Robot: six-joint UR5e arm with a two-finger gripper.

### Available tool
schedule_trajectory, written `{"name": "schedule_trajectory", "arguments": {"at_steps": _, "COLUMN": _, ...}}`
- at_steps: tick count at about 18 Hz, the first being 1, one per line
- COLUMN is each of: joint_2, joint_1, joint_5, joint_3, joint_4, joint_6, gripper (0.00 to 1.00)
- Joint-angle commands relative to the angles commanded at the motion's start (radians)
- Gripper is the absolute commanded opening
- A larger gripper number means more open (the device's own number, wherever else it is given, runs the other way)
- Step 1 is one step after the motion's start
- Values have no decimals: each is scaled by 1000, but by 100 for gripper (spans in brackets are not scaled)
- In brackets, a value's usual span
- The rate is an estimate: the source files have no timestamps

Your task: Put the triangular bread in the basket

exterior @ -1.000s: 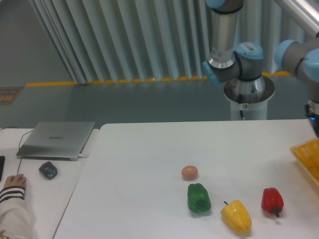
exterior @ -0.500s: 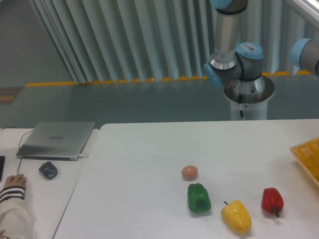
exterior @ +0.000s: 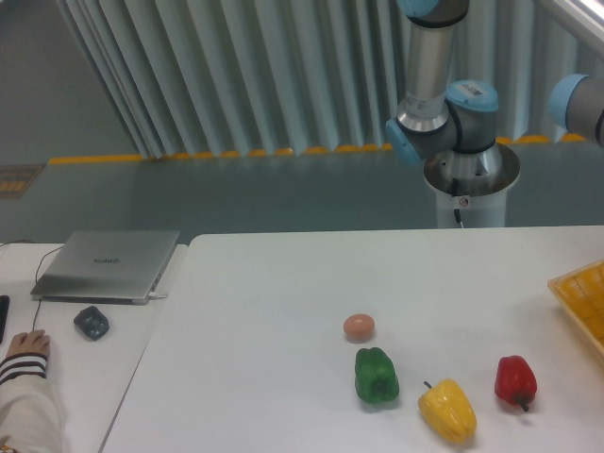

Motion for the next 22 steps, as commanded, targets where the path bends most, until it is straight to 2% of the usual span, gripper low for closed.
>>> {"name": "schedule_trajectory", "arguments": {"at_steps": 2, "joint_2": 2, "joint_1": -5, "joint_5": -2, "joint_3": -3, "joint_4": -2, "joint_6": 0, "gripper": 100}}
{"name": "schedule_trajectory", "arguments": {"at_steps": 7, "joint_2": 2, "joint_1": -98, "joint_5": -22, "joint_3": -8, "joint_4": -3, "joint_6": -121, "gripper": 100}}
{"name": "schedule_trajectory", "arguments": {"at_steps": 9, "joint_2": 3, "joint_1": -120, "joint_5": -21, "joint_3": -12, "joint_4": -9, "joint_6": -124, "gripper": 100}}
{"name": "schedule_trajectory", "arguments": {"at_steps": 14, "joint_2": 35, "joint_1": -178, "joint_5": -12, "joint_3": -61, "joint_4": -9, "joint_6": -169, "gripper": 100}}
{"name": "schedule_trajectory", "arguments": {"at_steps": 17, "joint_2": 61, "joint_1": -202, "joint_5": -17, "joint_3": -120, "joint_4": 2, "joint_6": -233, "gripper": 100}}
{"name": "schedule_trajectory", "arguments": {"at_steps": 22, "joint_2": 69, "joint_1": -250, "joint_5": -12, "joint_3": -124, "joint_4": -5, "joint_6": -291, "gripper": 100}}
